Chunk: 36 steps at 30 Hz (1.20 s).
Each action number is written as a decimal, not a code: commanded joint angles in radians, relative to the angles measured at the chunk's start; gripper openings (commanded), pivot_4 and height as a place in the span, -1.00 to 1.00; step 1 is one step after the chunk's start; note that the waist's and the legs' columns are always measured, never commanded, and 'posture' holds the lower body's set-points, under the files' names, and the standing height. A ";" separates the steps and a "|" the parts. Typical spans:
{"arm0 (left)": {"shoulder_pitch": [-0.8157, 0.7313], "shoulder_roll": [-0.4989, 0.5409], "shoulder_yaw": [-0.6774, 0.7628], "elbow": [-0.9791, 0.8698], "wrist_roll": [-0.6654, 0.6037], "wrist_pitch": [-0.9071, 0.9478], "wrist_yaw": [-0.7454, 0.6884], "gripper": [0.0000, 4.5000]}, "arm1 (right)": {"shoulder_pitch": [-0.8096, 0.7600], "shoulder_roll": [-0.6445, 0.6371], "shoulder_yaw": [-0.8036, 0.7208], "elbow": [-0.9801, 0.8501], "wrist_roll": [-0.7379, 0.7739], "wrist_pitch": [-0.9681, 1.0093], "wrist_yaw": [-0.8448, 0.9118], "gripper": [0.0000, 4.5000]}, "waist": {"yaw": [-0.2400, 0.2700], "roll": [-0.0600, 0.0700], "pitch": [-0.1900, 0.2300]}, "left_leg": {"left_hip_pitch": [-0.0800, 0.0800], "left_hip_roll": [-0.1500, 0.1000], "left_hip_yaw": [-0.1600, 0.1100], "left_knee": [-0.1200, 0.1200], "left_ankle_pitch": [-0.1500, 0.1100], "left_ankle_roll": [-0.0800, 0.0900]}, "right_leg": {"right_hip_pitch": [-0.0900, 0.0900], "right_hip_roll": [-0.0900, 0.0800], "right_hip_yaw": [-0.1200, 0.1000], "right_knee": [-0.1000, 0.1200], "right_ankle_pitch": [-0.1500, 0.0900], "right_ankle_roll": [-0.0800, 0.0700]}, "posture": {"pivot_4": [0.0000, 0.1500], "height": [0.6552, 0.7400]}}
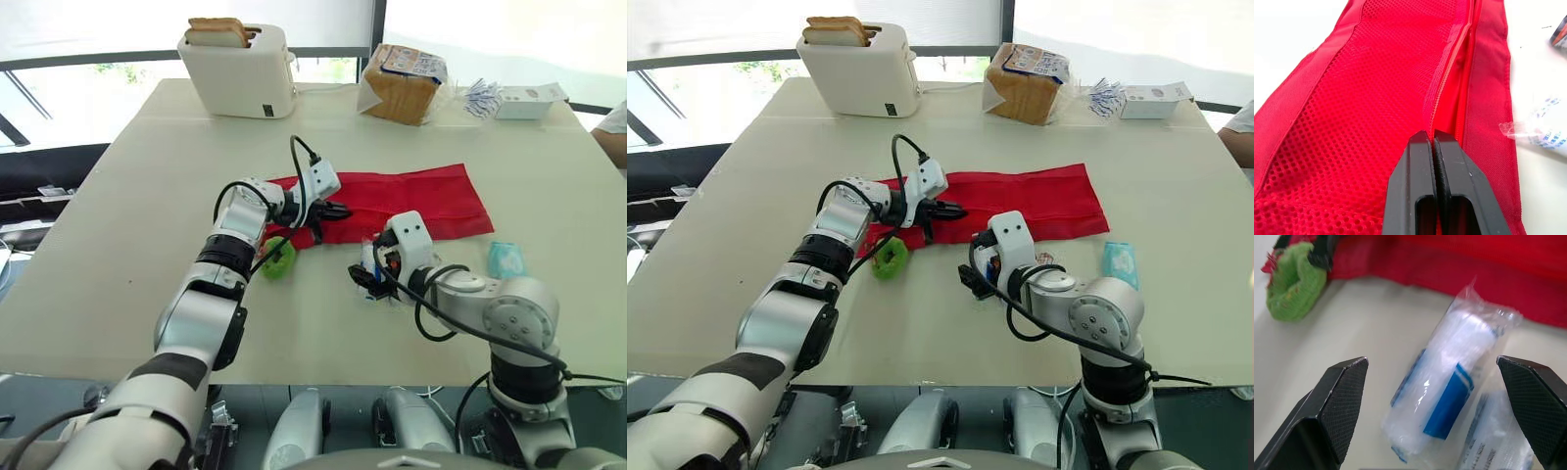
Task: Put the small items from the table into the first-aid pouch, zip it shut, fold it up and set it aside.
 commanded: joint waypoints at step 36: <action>0.018 0.001 0.008 -0.102 -0.127 0.034 -0.121 -1.00 | -0.259 -0.061 -0.154 0.497 -0.169 -0.221 0.522 -0.98 | -0.025 0.001 0.000 | 0.001 0.000 0.000 -0.002 0.000 0.000 | -0.001 0.000 0.000 0.000 0.000 0.000 | 1.00 1.00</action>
